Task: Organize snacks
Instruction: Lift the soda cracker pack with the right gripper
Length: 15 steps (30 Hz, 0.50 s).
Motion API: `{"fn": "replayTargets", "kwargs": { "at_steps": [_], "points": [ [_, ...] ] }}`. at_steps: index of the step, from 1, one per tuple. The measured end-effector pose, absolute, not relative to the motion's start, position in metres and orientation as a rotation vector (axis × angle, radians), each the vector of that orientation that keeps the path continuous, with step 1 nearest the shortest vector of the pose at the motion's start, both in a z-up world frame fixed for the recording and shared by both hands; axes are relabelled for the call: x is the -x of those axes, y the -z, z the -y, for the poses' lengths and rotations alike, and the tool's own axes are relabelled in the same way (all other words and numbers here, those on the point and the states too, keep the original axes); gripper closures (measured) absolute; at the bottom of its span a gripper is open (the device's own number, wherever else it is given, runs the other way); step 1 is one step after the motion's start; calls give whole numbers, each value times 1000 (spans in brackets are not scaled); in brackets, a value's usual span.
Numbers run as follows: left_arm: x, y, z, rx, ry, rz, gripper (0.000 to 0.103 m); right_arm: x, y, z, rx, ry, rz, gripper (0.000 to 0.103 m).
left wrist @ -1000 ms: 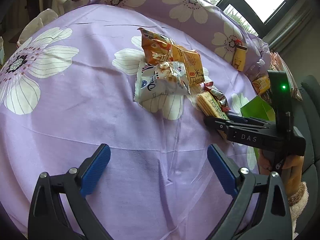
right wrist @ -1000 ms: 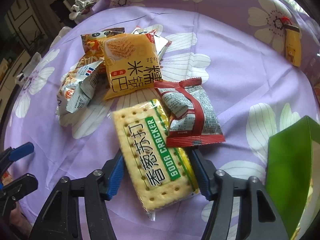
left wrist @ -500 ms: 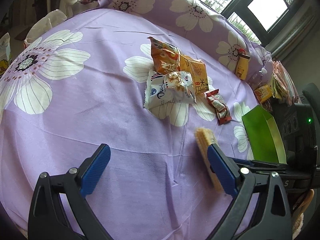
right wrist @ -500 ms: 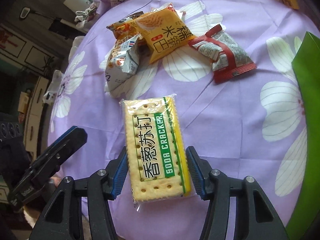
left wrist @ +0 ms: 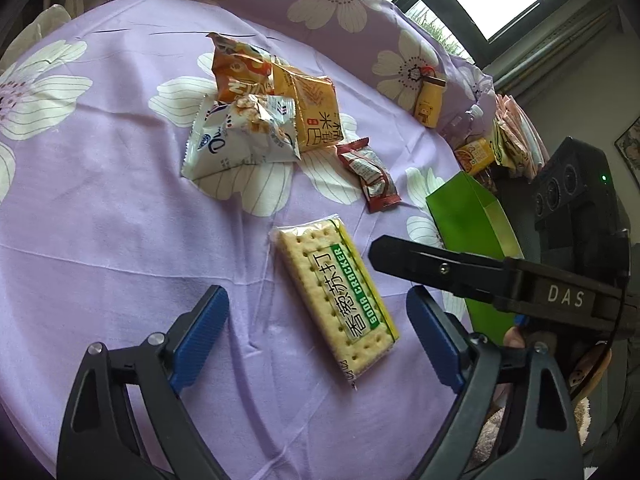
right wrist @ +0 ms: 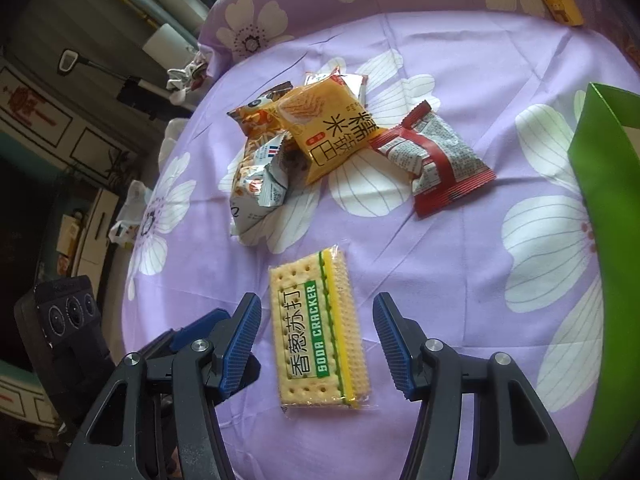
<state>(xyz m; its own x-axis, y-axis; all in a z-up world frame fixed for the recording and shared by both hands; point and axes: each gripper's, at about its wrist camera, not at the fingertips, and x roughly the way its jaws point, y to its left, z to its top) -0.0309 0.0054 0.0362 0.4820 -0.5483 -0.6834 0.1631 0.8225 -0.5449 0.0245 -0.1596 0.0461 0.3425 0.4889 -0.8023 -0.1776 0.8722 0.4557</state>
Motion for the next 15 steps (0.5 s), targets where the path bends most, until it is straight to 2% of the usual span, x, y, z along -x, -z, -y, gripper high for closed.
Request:
{"fn": "replayTargets", "kwargs": {
  "at_steps": [8,11,15],
  "points": [
    [28,-29,8,415,461,-1000,24,-27,-31,152,-311,-463,-1178,44],
    [28,-28,12,402,467,-1003,31,-28,-24,149,-336,-497,-1208,45],
    [27,-25,18,381,477,-981,33,-28,-17,148,-339,-489,-1219,46]
  ]
}}
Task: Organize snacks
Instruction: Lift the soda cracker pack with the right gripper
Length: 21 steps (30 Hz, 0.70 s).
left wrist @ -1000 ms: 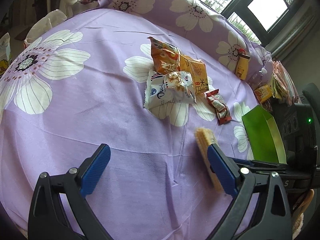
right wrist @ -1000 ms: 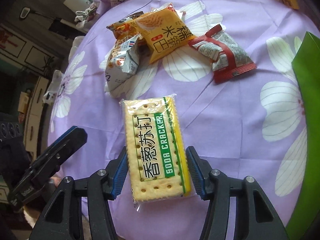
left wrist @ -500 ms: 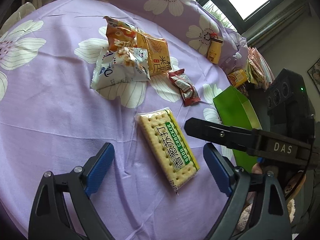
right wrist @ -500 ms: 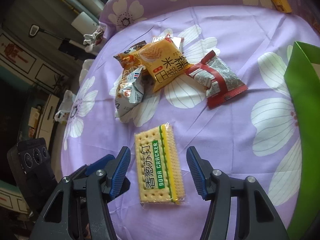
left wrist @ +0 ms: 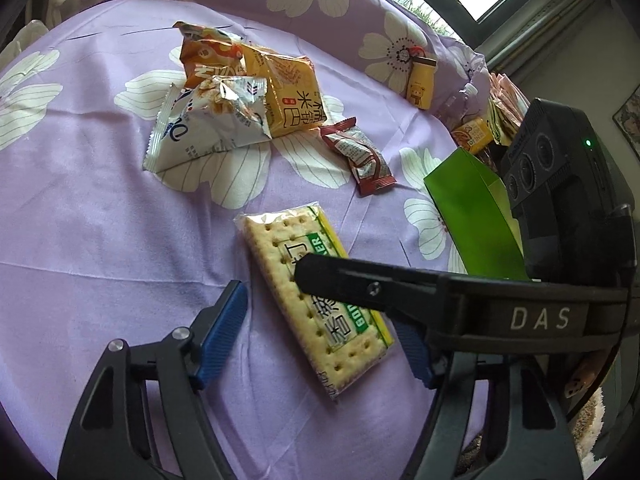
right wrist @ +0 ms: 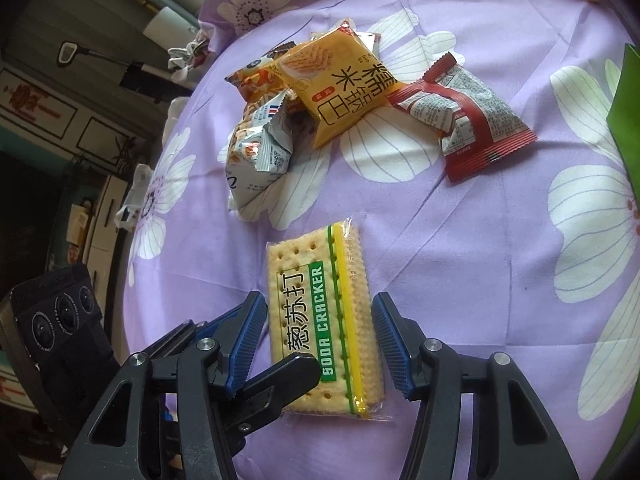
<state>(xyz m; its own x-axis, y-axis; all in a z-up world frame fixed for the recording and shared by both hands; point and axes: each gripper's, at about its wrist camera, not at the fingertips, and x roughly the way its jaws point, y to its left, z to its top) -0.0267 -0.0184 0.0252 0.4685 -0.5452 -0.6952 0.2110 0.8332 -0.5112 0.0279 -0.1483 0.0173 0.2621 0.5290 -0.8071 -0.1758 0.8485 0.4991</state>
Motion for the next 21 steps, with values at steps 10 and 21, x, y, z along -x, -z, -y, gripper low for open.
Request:
{"fn": "replayTargets", "kwargs": {
  "at_steps": [10,21],
  "points": [
    [29,-24,24,370,468,-965,47,-27,-12,142,-346,-524,-1236,48],
    [43,-58,35,323,498,-879,52,-18,-35,141,-391,-566,-1186,49]
  ]
}}
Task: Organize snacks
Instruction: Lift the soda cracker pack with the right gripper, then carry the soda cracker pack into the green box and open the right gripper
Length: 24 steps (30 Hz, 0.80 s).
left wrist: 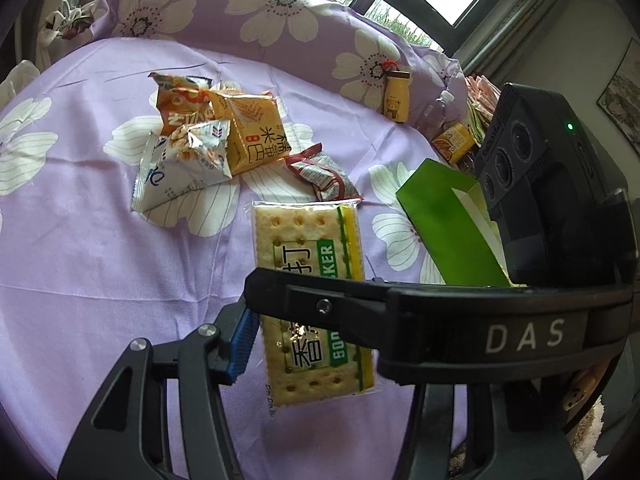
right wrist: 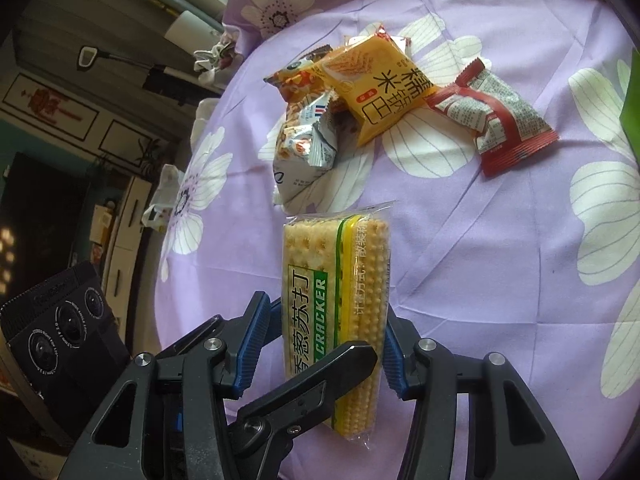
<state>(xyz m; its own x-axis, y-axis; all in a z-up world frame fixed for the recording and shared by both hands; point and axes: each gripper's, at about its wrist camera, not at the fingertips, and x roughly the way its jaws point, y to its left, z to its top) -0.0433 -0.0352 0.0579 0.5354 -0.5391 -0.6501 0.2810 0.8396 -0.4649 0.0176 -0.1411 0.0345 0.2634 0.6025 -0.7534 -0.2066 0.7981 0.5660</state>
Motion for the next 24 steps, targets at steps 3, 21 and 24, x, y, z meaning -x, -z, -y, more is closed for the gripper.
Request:
{"fn": "replayTargets", "kwargs": {
  "at_steps": [3,21,24],
  "points": [
    [48,-70,43,300,512,-849,52,-13,-47,148,-405,-558,-1152,49],
    [61,-142,131,137,630,-691,51,26,-124,239,-494,-477,-882,49],
    [59,-147,151,129,672,-695,51,33,-132,261,-518,-441,-837,49]
  ]
}}
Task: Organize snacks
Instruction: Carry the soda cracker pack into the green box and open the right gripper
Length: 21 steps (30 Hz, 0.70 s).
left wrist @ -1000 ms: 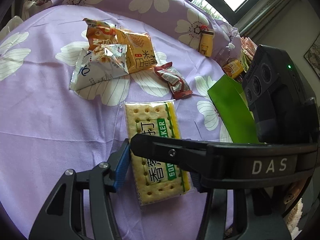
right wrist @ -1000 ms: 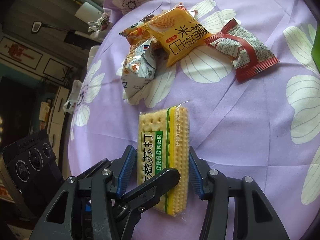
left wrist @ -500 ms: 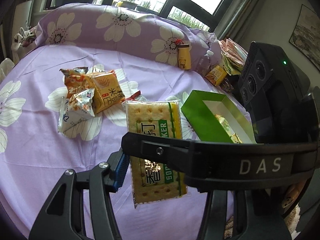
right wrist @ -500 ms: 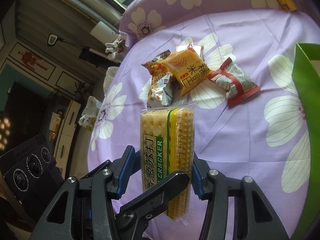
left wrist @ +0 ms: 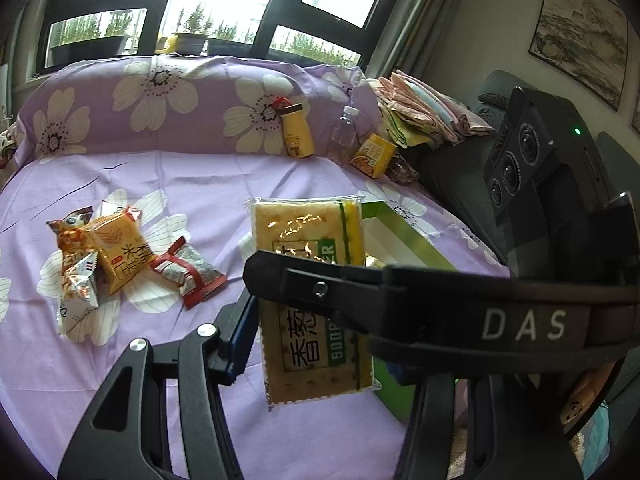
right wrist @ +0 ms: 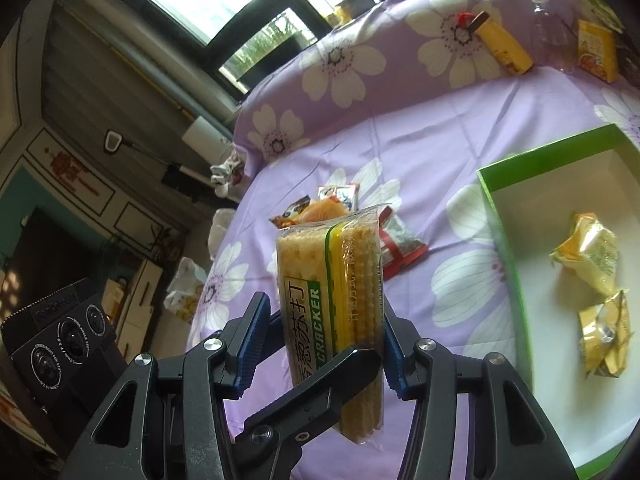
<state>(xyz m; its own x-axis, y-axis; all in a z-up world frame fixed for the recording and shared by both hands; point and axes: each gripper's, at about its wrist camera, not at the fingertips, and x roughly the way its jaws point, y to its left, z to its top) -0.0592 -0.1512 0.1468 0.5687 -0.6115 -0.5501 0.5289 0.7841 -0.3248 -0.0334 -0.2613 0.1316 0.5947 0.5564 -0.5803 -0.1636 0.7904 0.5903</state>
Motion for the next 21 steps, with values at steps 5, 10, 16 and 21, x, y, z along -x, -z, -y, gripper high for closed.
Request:
{"fn": "replayTargets", "kwargs": {
  "at_steps": [5,10,16,21],
  "points": [
    [58,-151,190,99,737,-704,51,42,-136,301,-569,-373,-788,49],
    [54,-149,228,81,802,-718,51,52,-135,339,-628,-304,-745,49],
    [43,-132,264,90,872,-789,51,58,-120,382,-713,-214,-739,49],
    [37,-118,289,104,929,-851,51,58,-109,406,-729,-138,-756,49]
  ]
}}
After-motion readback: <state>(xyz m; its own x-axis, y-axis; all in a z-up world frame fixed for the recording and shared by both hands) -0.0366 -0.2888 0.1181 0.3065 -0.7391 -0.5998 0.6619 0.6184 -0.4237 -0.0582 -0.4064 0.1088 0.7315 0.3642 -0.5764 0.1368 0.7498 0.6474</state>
